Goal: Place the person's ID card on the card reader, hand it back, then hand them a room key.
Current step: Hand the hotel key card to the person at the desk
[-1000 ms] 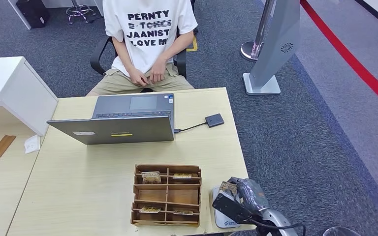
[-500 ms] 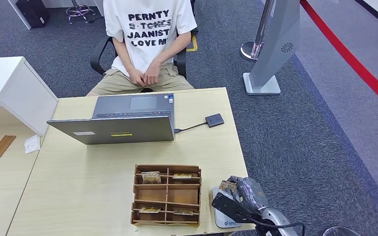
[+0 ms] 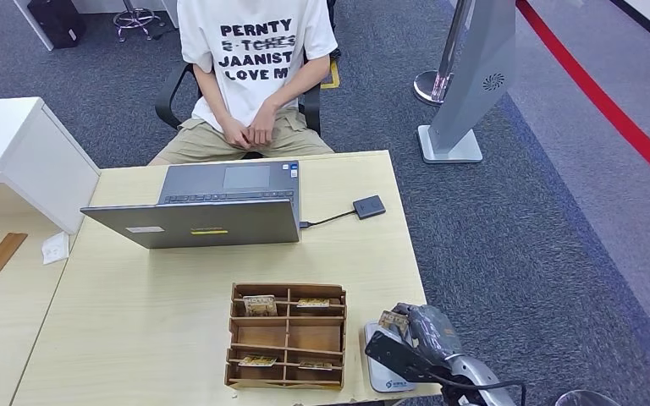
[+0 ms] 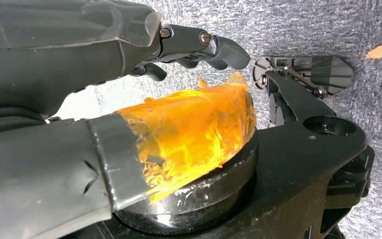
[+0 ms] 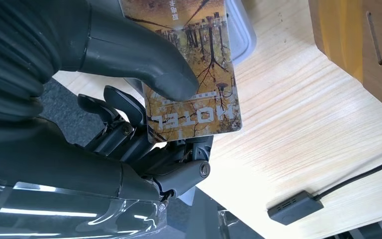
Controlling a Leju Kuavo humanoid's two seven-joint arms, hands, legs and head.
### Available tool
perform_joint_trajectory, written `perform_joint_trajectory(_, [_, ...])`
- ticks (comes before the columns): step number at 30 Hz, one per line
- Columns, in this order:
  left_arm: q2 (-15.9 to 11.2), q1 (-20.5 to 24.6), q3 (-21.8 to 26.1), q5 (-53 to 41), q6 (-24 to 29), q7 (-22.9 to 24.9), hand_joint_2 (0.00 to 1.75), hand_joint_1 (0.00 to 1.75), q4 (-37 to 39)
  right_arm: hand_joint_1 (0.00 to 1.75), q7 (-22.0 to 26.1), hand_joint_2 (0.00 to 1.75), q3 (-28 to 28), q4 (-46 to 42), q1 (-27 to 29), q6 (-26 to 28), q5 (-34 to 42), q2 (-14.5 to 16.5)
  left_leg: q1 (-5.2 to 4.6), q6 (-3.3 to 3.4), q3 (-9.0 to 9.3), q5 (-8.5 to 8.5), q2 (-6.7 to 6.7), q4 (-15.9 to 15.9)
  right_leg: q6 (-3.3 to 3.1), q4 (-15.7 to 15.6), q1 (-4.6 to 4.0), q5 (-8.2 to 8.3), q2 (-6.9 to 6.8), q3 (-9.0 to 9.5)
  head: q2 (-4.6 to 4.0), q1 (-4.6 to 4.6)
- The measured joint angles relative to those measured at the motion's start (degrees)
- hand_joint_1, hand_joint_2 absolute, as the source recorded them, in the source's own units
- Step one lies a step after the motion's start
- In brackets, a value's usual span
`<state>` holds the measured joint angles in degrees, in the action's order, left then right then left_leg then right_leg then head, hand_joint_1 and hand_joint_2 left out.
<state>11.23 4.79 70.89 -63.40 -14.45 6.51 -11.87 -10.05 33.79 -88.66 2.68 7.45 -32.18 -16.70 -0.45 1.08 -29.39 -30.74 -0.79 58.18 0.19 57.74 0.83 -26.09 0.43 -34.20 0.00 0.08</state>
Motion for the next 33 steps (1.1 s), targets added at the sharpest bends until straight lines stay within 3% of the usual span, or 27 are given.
perform_joint_trajectory(33, [-1.0,-0.4,0.0,0.1,-0.3,0.1,0.0,0.0,0.0,1.75,0.9,1.75,0.0,1.0,-0.7,-2.1,0.3,0.0,0.0,0.0,0.06,0.0,0.0,0.0,0.0,0.0,0.0,0.0,0.0,0.07,0.0,0.01])
